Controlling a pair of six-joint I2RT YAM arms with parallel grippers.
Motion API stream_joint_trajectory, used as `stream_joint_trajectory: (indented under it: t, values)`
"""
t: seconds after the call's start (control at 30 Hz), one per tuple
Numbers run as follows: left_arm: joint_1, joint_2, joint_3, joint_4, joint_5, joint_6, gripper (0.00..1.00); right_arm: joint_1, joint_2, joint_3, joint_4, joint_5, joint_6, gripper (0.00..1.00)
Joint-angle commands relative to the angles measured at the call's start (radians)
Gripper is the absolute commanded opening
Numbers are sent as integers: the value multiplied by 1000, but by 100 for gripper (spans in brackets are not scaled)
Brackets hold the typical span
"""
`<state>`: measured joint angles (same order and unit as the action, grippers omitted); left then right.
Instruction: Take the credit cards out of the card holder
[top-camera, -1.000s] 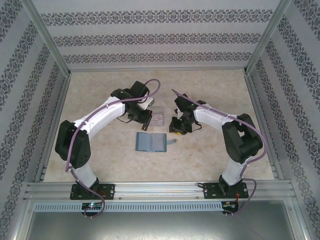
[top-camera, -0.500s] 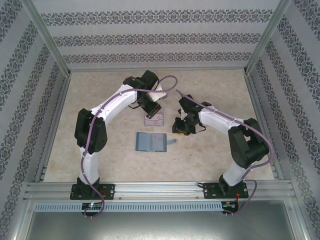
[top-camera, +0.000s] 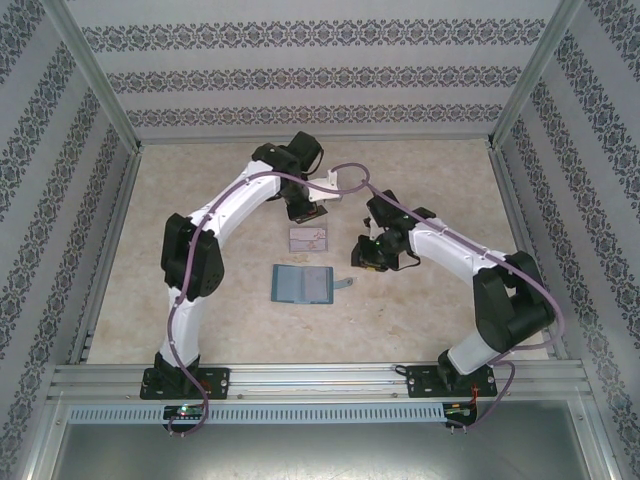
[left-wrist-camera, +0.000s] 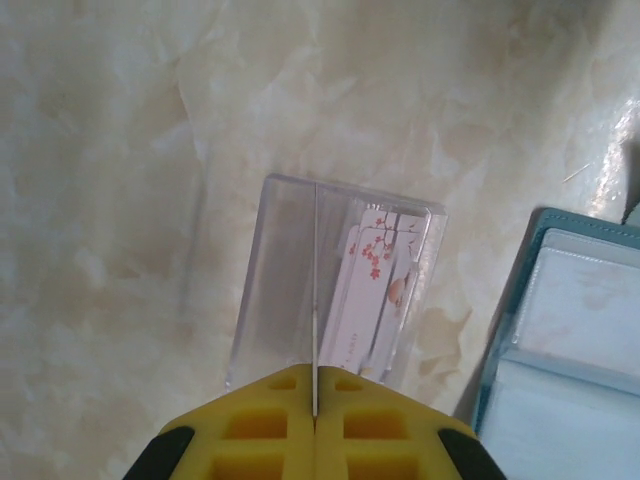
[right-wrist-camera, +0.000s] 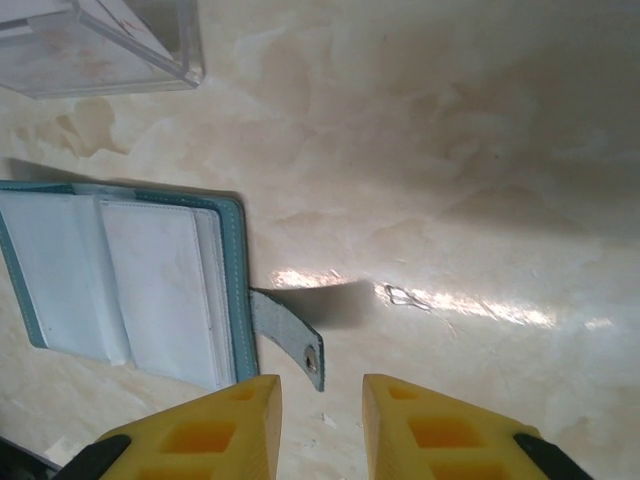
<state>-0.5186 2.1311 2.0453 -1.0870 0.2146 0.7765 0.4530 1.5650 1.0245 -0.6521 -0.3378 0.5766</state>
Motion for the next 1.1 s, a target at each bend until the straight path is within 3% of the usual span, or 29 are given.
stream_joint_trajectory:
  t: [0.0,0.43,0.9,1.07]
  values:
    - [15,56,91,-124,-3,111,0,-13,-46,-31,-32,31,13,28]
    - [36,185,194,-173,-59,138,0,-37,-104,-86,-32,40,27,28]
    - [34,224,207,-290,2,184,0,-41,-63,-75,-16,26,20,28]
    - [32,247,232,-338,14,195,7,-40,-57,-76,-15,23,20,28]
